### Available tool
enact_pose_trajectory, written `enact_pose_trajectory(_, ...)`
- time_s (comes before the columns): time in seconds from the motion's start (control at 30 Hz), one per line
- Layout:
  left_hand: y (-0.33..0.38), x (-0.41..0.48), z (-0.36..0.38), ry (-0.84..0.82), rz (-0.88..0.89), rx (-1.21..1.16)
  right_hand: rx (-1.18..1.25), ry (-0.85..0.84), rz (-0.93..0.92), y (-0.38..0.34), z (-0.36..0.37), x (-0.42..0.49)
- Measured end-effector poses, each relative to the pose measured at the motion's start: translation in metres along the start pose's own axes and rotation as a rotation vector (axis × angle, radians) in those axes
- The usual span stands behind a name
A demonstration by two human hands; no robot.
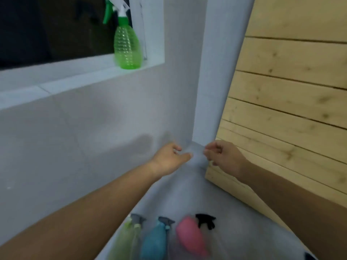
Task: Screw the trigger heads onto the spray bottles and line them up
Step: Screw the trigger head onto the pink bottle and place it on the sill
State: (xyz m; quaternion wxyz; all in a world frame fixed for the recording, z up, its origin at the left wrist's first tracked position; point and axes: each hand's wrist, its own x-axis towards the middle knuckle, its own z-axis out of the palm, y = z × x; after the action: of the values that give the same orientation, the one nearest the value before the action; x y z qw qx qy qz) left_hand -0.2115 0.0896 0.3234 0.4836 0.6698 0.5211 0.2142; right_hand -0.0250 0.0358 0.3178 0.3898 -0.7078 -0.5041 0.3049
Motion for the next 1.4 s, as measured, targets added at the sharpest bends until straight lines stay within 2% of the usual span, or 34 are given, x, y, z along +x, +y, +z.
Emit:
enact_pose_trajectory(0.07,-0.035,-0.001,0.04,-0.124,-0.111,0.02,-0.057,-0.043,0.112,0.05,0.002,-0.016)
enact_pose_trajectory(0.2,-0.102,-0.008,0.104,-0.247,-0.292,0.145,-0.095,-0.124,0.339,0.136,0.017,-0.042)
enact_pose_trajectory(0.3,-0.142,-0.011,0.145,-0.251,-0.401,0.245,-0.103,-0.205,0.45,0.194,0.035,-0.053)
enact_pose_trajectory(0.4,-0.176,-0.01,0.167,-0.228,-0.479,0.427,-0.108,-0.213,0.524,0.241,0.055,-0.053)
enact_pose_trajectory(0.5,-0.209,0.002,0.176,-0.335,-0.286,0.689,-0.084,-0.17,0.588,0.276,0.073,-0.045)
enact_pose_trajectory(0.6,-0.228,0.017,0.177,-0.463,-0.116,0.828,-0.118,-0.12,0.609,0.296,0.089,-0.032)
enact_pose_trajectory(0.77,-0.253,0.047,0.178,-0.599,0.045,0.963,-0.144,-0.03,0.595,0.314,0.114,-0.005)
enact_pose_trajectory(1.07,-0.266,0.064,0.18,-0.621,0.178,0.979,-0.217,-0.13,0.636,0.328,0.141,0.012)
enact_pose_trajectory(1.27,-0.245,0.059,0.17,-0.516,0.106,0.835,0.13,-0.054,0.732,0.31,0.107,0.021)
enact_pose_trajectory(1.4,-0.196,0.048,0.146,-0.456,0.087,0.744,0.455,-0.005,0.709,0.259,0.066,0.026)
